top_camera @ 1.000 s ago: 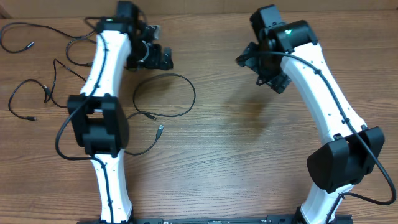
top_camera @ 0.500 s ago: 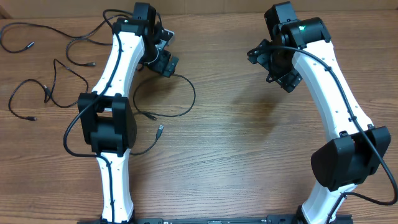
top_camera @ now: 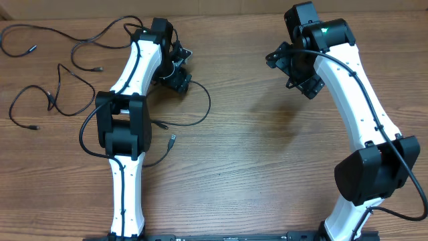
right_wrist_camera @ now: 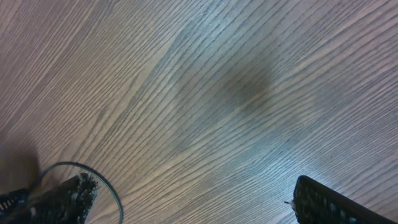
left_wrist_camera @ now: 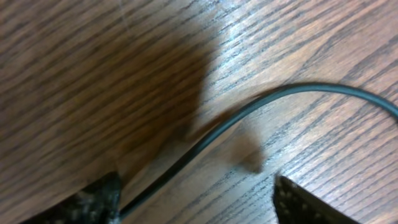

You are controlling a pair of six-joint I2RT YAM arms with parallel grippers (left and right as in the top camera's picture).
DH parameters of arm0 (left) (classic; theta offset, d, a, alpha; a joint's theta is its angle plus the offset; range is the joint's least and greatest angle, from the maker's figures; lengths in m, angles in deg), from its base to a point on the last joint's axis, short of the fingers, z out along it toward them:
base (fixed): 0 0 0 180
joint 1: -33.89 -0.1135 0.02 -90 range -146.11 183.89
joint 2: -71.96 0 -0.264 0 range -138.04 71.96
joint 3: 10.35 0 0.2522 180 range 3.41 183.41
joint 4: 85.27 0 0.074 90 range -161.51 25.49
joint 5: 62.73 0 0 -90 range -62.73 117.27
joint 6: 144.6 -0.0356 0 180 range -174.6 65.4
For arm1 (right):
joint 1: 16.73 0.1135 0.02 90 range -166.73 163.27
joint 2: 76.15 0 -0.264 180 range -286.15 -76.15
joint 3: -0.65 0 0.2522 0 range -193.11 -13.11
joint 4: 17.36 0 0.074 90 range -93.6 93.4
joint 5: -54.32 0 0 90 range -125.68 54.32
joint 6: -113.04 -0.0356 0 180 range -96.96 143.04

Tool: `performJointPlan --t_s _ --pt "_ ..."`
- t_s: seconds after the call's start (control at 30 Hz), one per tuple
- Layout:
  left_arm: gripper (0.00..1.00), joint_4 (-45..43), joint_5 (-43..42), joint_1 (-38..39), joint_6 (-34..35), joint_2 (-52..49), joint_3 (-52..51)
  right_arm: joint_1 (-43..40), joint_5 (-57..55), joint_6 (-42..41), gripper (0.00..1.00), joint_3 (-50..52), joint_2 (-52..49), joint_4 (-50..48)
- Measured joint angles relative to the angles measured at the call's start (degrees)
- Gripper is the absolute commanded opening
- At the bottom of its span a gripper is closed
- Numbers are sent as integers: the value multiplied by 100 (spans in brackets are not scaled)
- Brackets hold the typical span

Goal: Untangle cables

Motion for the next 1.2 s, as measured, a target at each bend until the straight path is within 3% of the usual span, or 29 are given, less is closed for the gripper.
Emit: performJointPlan --t_s 0.13,0.27,0.57,0.73,0.83,0.87,0.97,1.2 --pt "28 0 2 0 -55 -4 0 0 0 2 100 0 0 -2" --pt "4 33 2 0 -35 -7 0 0 0 2 100 0 0 0" --pt "4 264 0 0 564 -7 52 0 2 4 100 0 0 0" --pt "4 901 -85 -39 940 -24 730 0 2 0 100 0 0 0" --pt "44 1239 -87 -39 903 -22 1270 -2 0 4 100 0 0 0" --pt "50 1294 -63 -39 804 -11 1379 -2 2 2 100 0 0 0" --pt "53 1362 -2 -39 671 -9 1427 -2 0 4 100 0 0 0" --pt "78 1047 28 -37 612 -9 942 -2 2 2 100 0 0 0"
